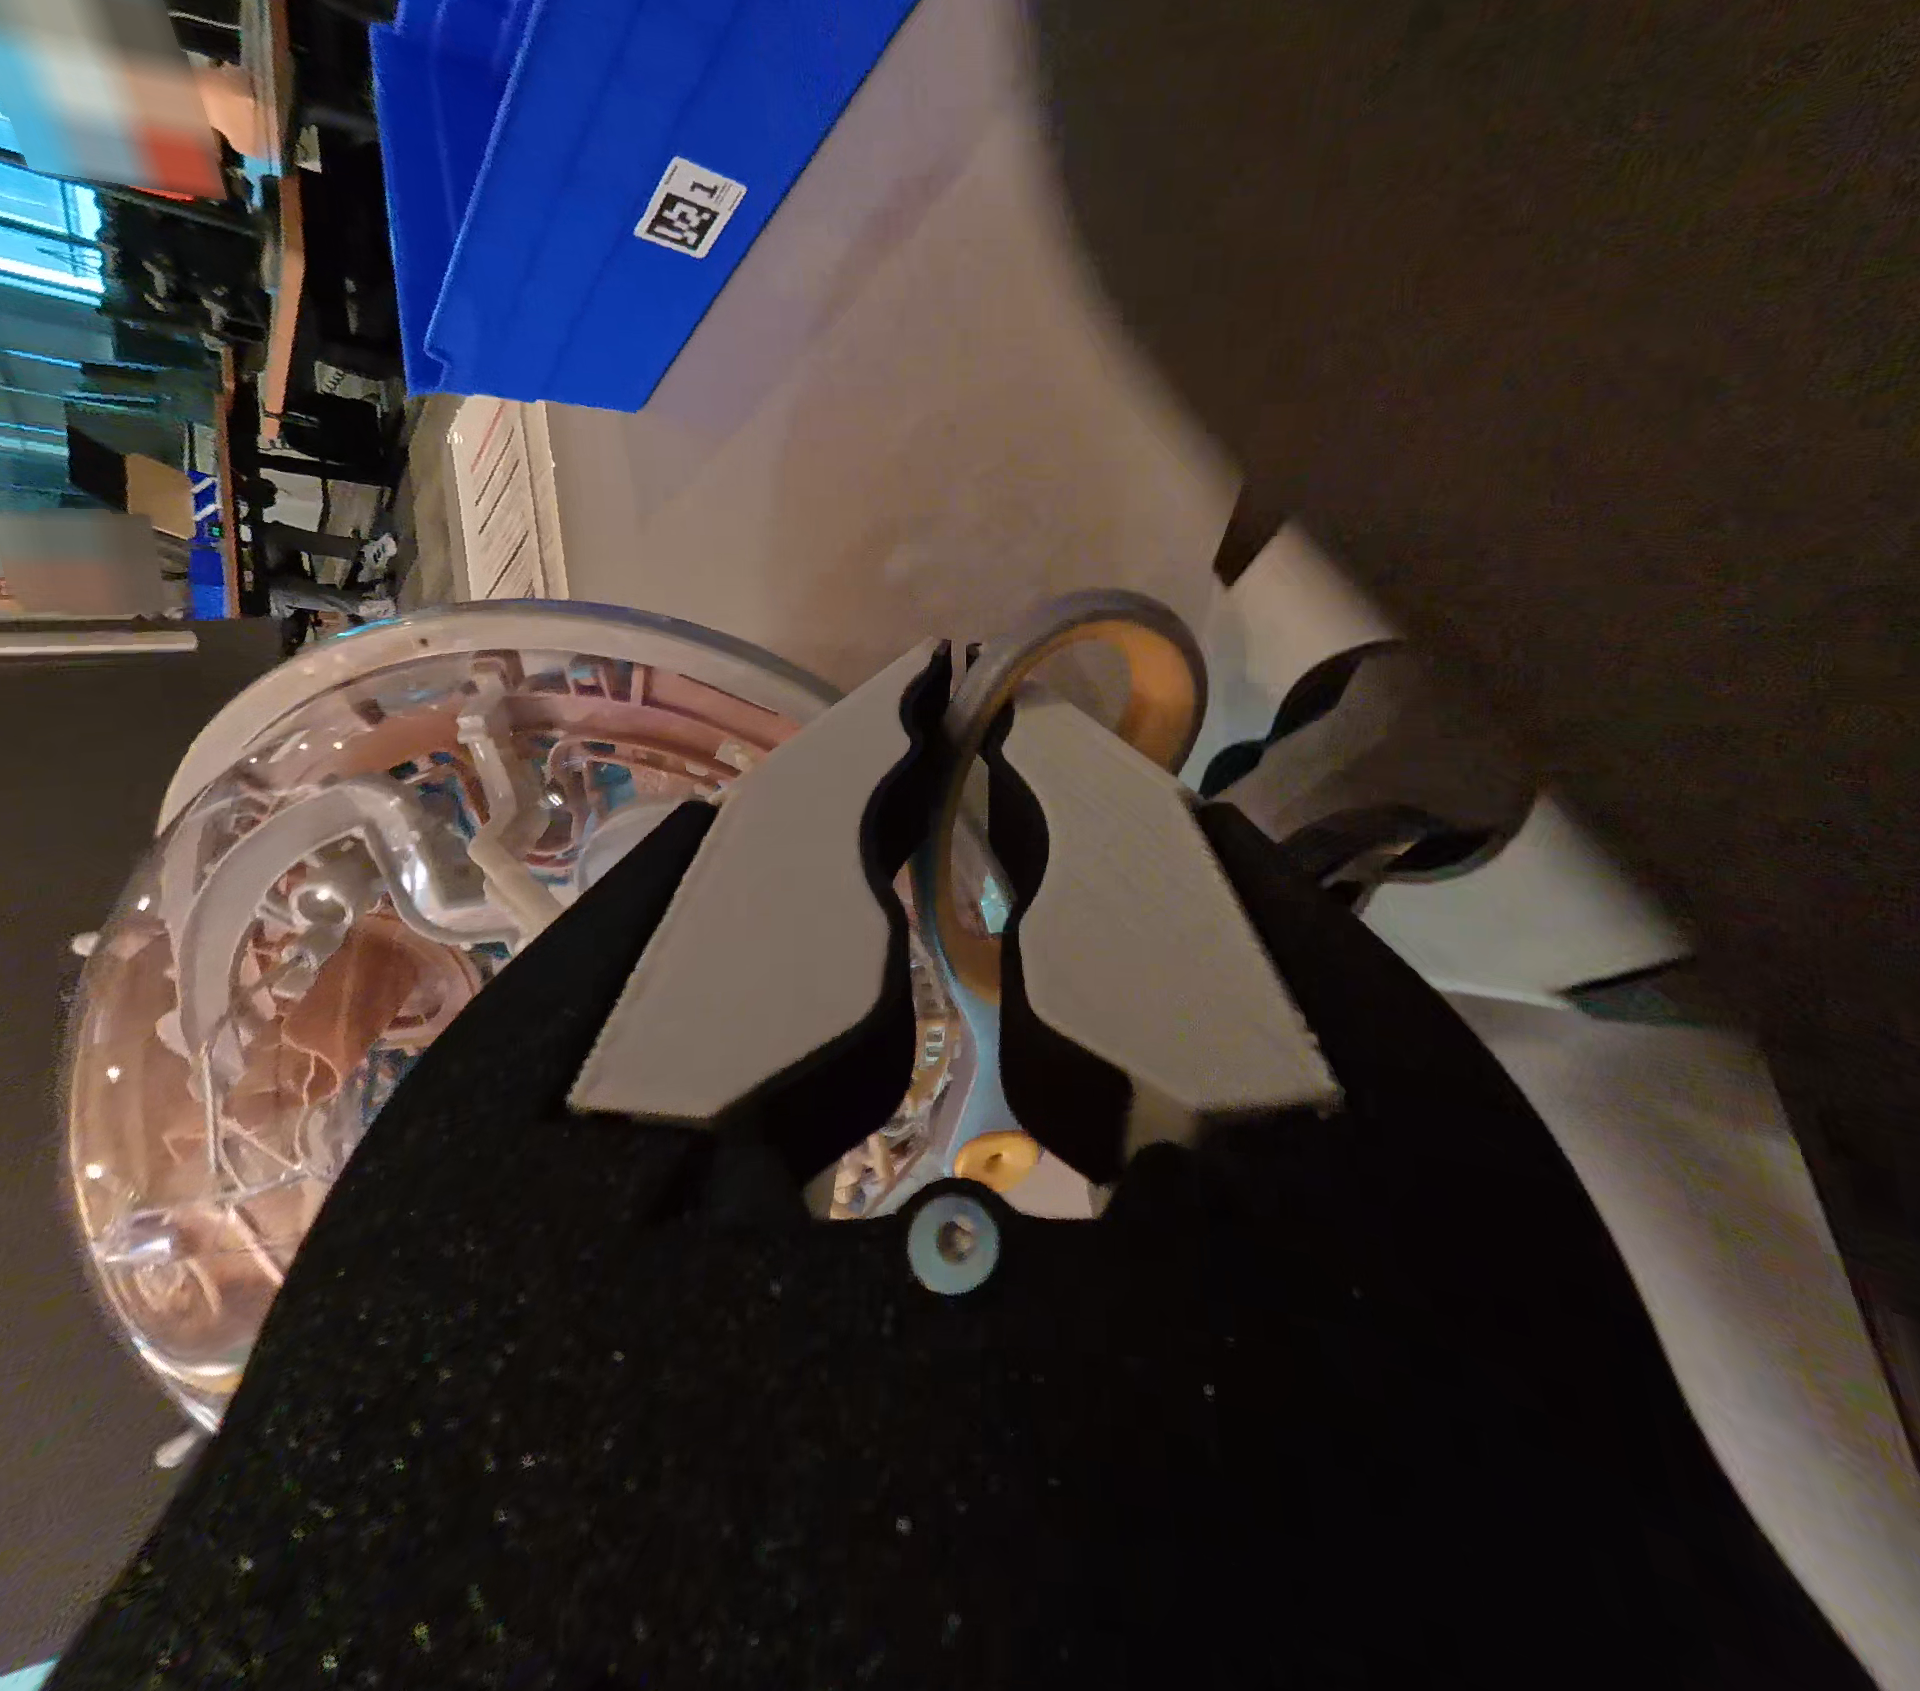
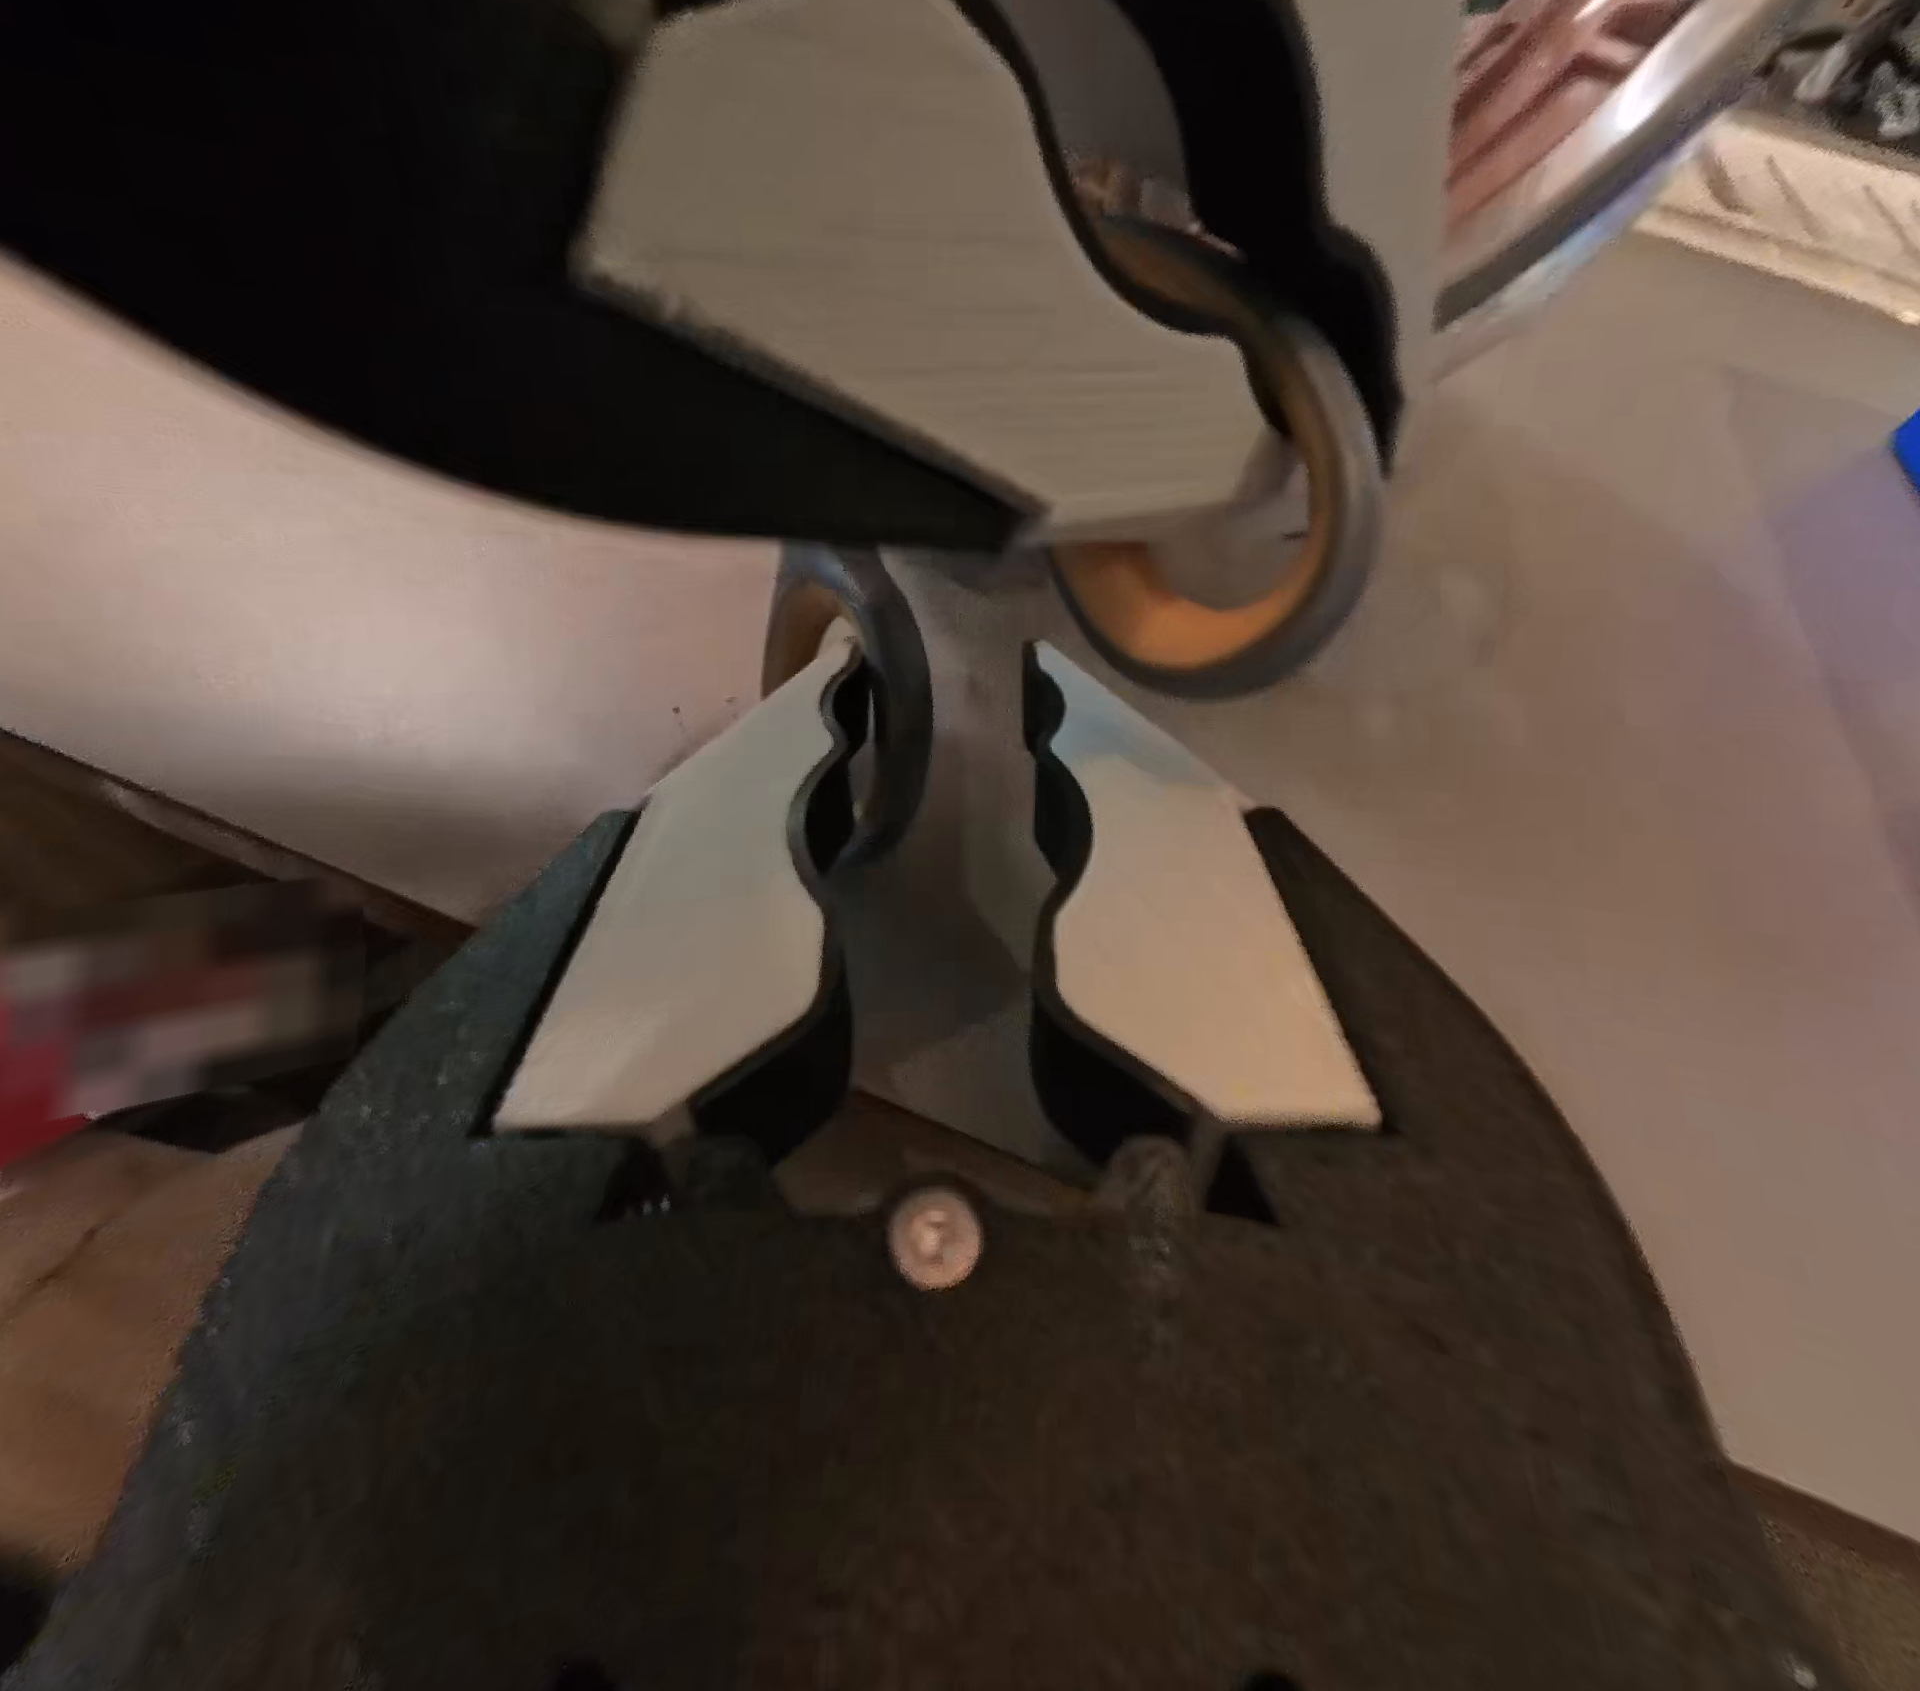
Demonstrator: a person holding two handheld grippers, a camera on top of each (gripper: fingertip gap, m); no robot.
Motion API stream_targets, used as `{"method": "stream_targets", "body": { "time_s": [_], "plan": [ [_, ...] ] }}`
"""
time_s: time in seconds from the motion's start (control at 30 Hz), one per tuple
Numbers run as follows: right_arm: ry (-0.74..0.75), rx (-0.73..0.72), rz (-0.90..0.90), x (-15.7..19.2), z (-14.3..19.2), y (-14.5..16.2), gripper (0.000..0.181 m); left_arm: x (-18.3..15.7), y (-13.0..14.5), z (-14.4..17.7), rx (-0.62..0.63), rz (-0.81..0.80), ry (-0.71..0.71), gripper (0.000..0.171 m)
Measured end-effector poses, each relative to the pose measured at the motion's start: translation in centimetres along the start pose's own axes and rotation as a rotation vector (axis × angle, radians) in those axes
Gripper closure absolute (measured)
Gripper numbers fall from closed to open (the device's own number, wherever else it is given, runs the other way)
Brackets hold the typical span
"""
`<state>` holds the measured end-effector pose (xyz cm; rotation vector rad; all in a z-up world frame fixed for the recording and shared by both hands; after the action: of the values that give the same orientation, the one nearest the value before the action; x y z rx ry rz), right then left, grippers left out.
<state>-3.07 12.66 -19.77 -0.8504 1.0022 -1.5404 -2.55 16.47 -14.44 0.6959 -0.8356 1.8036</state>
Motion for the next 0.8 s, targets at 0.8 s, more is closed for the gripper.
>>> {"method": "stream_targets", "body": {
  "time_s": [0.8],
  "plan": [
    [0.243, -0.093, 0.645, -0.6, 3.9, -1.5, 0.133, 0.3, 1.1, -1.8, 0.141, 0.056, 0.098, 0.171]
  ]
}}
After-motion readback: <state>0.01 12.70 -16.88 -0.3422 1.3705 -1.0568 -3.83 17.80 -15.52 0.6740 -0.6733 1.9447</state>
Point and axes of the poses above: each gripper's, where its closed fingertips meet, z back along the fingers, y out of its underside, x = y × z across the jaws, the point moved 2 cm from there along z, back along the fingers, and after that the axes turned 10 degrees about -z, right-handed, at the moved point
